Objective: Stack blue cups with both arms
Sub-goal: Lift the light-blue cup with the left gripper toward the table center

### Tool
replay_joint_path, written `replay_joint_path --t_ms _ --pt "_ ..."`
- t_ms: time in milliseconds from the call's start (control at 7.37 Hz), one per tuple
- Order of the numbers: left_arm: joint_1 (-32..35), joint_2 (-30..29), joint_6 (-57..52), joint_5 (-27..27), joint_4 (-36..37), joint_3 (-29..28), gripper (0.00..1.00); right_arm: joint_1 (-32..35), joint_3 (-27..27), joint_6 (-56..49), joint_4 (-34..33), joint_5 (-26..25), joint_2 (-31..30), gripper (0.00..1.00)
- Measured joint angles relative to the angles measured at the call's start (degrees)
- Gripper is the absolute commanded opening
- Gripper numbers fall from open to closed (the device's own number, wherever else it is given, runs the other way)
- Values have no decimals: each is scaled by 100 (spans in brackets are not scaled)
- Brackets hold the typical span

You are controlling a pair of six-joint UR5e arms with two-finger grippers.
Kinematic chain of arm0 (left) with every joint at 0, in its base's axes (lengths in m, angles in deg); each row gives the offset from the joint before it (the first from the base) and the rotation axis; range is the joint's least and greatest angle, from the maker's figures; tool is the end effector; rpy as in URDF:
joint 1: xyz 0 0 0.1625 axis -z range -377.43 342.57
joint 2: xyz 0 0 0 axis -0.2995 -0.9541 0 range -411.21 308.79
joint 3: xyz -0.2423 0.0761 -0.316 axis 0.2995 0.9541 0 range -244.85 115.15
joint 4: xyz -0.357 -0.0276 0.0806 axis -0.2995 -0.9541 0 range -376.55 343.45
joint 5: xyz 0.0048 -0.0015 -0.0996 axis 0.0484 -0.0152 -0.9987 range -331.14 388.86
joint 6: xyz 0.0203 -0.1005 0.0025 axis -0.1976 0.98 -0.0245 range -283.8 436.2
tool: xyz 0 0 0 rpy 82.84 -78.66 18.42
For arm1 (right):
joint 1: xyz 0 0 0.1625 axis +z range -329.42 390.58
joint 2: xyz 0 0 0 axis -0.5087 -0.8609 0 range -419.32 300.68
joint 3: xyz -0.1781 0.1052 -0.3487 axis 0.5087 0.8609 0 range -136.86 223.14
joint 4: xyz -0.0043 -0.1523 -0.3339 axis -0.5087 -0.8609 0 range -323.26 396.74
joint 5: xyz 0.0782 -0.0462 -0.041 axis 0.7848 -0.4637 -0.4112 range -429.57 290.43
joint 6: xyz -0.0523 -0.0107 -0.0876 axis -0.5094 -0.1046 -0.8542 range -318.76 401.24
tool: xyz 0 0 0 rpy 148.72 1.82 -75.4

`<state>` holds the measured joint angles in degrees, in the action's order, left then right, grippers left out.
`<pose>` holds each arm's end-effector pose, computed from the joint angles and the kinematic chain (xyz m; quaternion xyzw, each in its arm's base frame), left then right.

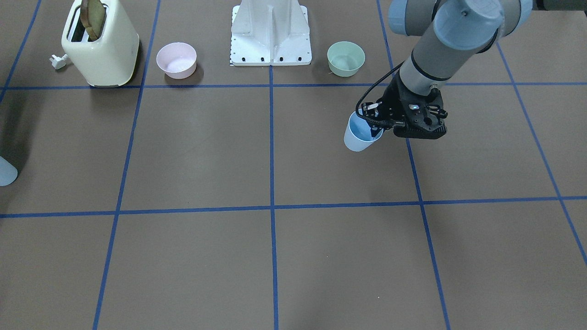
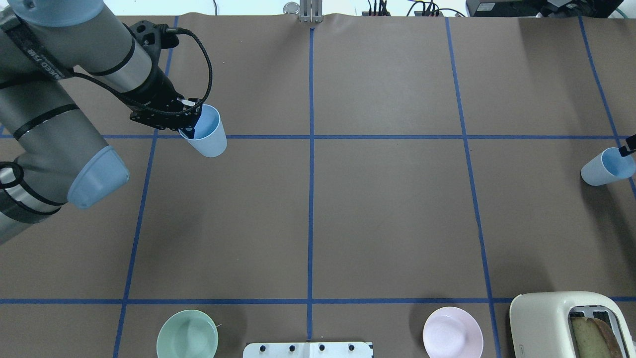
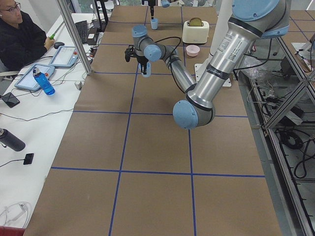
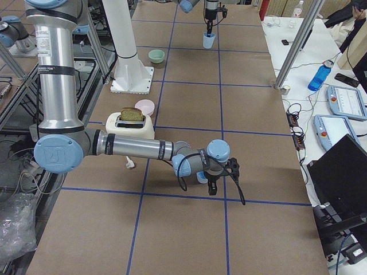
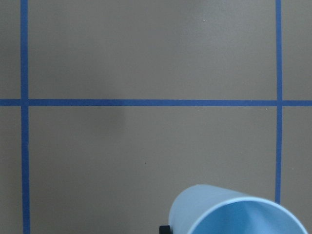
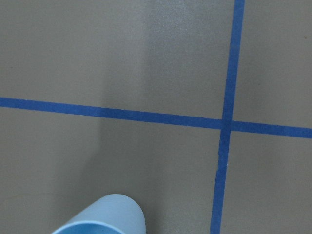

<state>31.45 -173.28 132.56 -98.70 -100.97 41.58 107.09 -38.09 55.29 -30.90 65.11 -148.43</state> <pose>0.3218 -0.4761 0.2415 0.0032 0.4580 -0.0001 0.8890 -0.0477 -0.4613 0.6605 0.0235 -0.3939 -0.0434 0.9178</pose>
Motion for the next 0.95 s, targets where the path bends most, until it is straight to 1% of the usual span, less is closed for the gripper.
replay_joint_path --t_ms 271,407,543,679,814,950 --pt "-53 -47 80 3 -3 -12 0 -42 -37 3 6 23 -63 100" --pt "-59 -56 90 3 -3 -15 0 -62 -43 2 10 44 -92 98" --pt "-61 -62 93 3 -3 -17 0 -92 -46 0 28 53 -109 70" --pt "-63 -67 94 3 -3 -20 0 -150 -40 -1 114 52 -130 28" --pt "-63 -69 95 3 -4 -26 0 -240 -27 75 251 42 -161 0" --pt "-63 -81 95 1 -4 -34 0 -339 -26 304 368 37 -177 0"
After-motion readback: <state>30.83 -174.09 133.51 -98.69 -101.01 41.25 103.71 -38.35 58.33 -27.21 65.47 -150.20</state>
